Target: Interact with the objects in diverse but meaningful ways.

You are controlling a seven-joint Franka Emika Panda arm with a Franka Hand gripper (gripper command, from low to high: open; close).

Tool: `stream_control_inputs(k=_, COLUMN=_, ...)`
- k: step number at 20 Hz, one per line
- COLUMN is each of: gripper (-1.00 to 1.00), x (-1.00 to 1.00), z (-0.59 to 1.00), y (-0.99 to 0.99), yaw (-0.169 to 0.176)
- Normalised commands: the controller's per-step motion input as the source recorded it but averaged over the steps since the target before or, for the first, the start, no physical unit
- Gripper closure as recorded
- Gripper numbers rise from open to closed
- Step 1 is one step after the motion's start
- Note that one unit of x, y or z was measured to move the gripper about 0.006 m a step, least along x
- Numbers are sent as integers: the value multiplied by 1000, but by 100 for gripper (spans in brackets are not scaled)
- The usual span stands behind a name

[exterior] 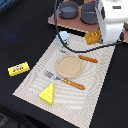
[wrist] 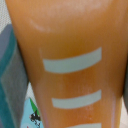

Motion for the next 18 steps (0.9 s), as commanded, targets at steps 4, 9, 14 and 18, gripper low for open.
stream_control_inputs(k=4, gripper=100, x=-166, z=-272, y=364, yaw=42)
stream_control_inputs(k=9, gripper=100, x=-201, z=-401, y=315, yaw=40)
stream_control_inputs(k=14, gripper=100, x=-230, z=-480, y=276, yaw=37)
stream_control_inputs(k=18, gripper=100, x=-116, z=-427, y=295, yaw=7)
